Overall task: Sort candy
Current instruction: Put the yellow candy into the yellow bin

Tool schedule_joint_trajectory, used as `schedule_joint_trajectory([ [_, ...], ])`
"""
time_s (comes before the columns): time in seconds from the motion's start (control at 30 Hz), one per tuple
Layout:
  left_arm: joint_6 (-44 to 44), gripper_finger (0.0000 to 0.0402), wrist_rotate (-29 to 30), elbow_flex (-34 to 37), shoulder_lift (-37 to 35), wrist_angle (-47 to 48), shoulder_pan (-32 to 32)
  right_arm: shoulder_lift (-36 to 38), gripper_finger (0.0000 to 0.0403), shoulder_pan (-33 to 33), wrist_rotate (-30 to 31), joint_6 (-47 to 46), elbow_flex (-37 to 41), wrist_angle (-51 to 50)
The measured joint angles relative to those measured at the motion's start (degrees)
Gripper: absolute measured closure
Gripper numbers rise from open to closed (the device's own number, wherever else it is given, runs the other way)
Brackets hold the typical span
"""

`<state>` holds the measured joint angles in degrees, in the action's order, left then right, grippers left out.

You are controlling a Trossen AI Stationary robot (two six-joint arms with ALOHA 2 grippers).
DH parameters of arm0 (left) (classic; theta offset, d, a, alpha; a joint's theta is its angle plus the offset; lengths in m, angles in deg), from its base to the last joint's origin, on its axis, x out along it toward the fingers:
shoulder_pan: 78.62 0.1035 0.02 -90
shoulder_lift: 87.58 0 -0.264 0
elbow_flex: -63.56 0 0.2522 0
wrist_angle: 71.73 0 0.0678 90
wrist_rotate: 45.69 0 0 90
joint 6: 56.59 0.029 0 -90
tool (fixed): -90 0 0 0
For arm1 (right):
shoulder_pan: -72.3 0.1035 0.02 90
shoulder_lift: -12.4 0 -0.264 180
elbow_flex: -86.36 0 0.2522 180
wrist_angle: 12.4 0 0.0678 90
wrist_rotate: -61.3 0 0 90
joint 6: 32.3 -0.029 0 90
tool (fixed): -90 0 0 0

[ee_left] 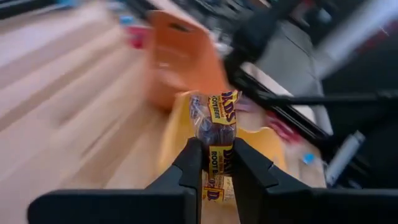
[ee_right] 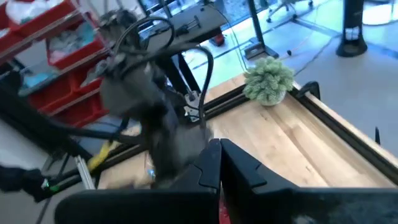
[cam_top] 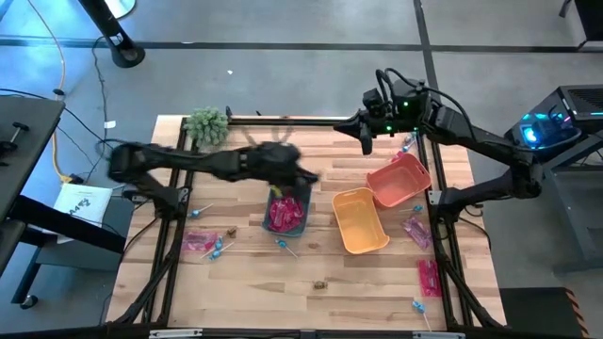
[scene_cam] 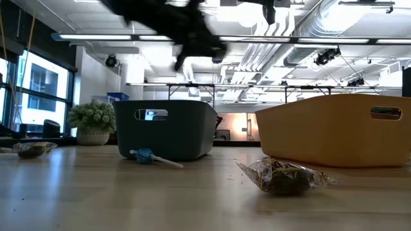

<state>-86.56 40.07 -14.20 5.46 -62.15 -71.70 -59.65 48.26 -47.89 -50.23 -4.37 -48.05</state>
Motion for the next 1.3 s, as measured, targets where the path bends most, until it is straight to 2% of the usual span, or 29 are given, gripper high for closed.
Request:
schedule_joint_trajectory([
  [0.13,4.82,0.0312,-7.59,-11.0,10.38,0.03,-0.41,-0.02,0.0402,0.02,0.19,-1.74,0.0,-0.11],
  [0.2,6.2,0.028,-9.35,-15.17,14.28,0.62,-0.92,-0.02,0.0402,0.07,0.21,-1.96,0.0,-0.22],
  [0.43,8.42,0.0211,-15.27,-23.24,21.74,2.14,-3.08,-0.02,0.0402,0.09,0.14,-1.5,0.0,-1.59],
  [0.57,7.67,0.0197,-17.61,-24.25,21.61,5.66,-3.31,-0.02,0.0402,0.07,-0.03,-1.23,0.0,-1.86],
  [0.7,11.47,0.0198,-17.49,-24.2,16.44,18.38,-1.51,-0.02,0.0402,0.02,0.19,-0.46,0.0,-2.07],
  [0.77,15.03,0.0198,-15.59,-23.67,12.7,25.46,-0.55,-0.02,0.0402,0.02,0.22,1.05,0.0,-2.68],
  [0.87,19.46,0.0198,-9.31,-20.7,5.42,33.72,-0.19,-0.02,0.0402,0.02,0.23,2.92,0.0,-3.23],
  [0.97,17.51,0.0198,-4.65,-14.31,-3.14,36.09,-1.36,-0.04,0.0402,-0.09,0.23,3.96,0.0,-3.7],
  [1.17,-0.42,0.0198,9.29,5.28,-19.79,38.94,-9.67,-0.04,0.0402,-0.35,0.29,4.5,0.0,-4.16],
  [1.3,-10.39,0.0198,12.1,15.8,-25.44,41.66,-18.74,-0.04,0.0402,-0.35,1.44,5.23,0.0,-4.22],
])
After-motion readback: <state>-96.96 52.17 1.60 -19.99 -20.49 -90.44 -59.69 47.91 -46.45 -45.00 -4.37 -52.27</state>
